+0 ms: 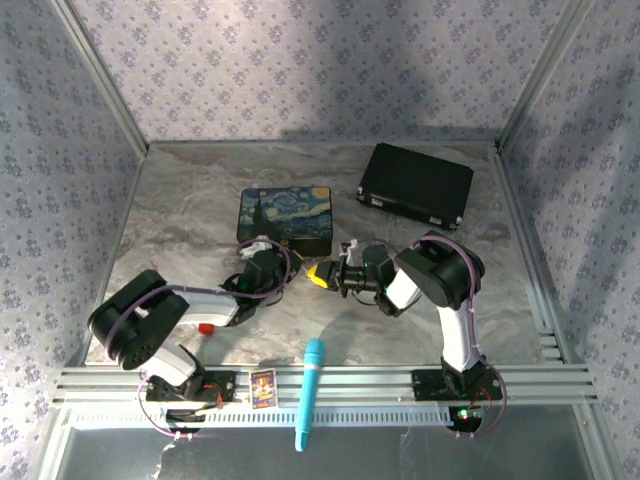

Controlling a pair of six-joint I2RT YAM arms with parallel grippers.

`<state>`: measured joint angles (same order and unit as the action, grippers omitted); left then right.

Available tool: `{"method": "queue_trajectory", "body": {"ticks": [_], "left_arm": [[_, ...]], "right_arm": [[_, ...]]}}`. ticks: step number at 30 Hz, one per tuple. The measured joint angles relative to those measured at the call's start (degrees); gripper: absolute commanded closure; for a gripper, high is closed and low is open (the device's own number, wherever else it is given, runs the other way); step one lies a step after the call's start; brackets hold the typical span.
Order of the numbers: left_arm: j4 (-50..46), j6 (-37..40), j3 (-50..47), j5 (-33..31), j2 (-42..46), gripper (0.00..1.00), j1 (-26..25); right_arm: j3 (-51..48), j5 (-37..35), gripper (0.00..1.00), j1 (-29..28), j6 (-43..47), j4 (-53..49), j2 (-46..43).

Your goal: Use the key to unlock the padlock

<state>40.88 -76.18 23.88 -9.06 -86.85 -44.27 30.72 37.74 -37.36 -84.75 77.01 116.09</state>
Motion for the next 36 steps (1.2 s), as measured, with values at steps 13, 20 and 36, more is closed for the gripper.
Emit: {"method": "queue_trajectory", "body": {"ticks": [13,20,36], "left_arm": [[8.0,-0.4,-0.8,-0.4,-2.7,1.00,0.3],[9.5,-0.4,-0.8,0.3,-3.3,1.00,0.4],[8.7,-0.4,-0.3,3.0,-3.4,1.00,-0.5]], "right_arm": [[2.1,4.2,1.00,2.1,-2.8,-0.1,0.5],[2.7,7.1,1.00,3.9,-3.1,-0.1,0.8],[3.6,9.1,1.00,5.5,-2.3,-1.1,0.8]]}}
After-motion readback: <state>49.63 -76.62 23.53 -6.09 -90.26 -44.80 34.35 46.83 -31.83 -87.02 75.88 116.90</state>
